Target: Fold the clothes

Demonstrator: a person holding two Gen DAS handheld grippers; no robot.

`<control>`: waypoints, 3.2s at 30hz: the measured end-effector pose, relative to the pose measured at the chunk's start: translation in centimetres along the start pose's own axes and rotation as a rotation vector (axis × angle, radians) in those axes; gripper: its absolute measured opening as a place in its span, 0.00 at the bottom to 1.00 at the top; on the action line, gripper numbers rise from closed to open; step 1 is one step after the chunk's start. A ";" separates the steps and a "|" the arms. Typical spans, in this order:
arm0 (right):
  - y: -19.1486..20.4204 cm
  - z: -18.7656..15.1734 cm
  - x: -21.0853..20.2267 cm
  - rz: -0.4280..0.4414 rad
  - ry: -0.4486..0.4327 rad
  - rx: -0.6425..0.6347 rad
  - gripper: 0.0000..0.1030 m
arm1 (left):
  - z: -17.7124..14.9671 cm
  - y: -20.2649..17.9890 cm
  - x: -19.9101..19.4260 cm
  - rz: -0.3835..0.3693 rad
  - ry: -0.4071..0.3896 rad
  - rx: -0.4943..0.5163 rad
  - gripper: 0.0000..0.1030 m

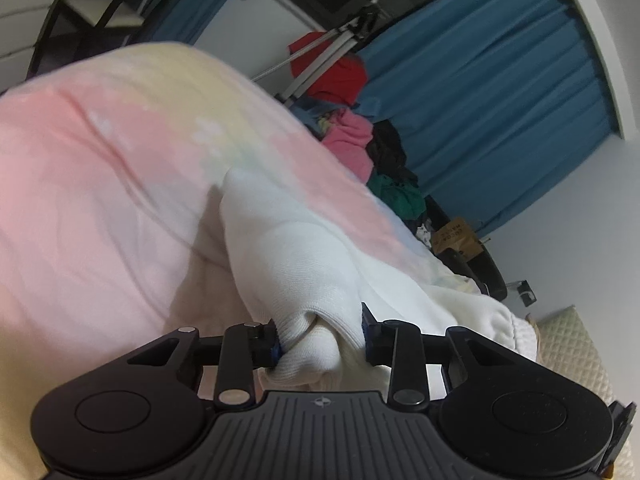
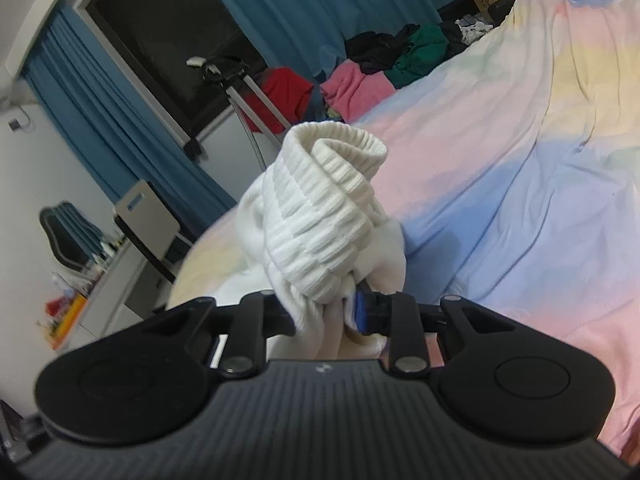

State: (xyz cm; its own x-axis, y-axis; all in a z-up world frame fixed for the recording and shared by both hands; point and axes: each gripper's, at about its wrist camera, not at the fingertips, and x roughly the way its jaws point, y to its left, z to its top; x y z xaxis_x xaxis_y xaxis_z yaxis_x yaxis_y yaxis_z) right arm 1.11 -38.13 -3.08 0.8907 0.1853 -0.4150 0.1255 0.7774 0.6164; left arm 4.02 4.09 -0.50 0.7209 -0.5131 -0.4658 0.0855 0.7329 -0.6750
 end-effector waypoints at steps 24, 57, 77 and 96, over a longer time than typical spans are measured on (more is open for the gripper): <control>-11.2 26.9 -1.5 -0.167 -0.201 0.066 0.27 | 6.4 -30.8 27.6 -0.162 0.159 0.091 0.32; -27.0 17.1 -0.9 -0.536 -0.209 0.243 0.70 | -5.8 -23.2 44.2 -0.117 0.266 0.441 0.77; -29.2 28.3 10.9 -0.455 -0.027 -0.127 0.09 | -8.5 -24.0 47.5 -0.050 0.283 0.666 0.75; -26.1 26.8 7.9 -0.551 -0.170 -0.151 0.14 | -7.5 -27.8 41.6 -0.001 0.197 0.740 0.76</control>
State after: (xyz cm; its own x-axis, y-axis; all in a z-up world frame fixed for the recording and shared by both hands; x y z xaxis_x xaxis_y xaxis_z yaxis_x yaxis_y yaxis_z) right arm 16.59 -73.03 -4.48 0.7712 -0.3586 -0.5261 0.5363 0.8111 0.2333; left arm 26.49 -41.00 -5.46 0.5910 -0.5331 -0.6054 0.5745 0.8050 -0.1481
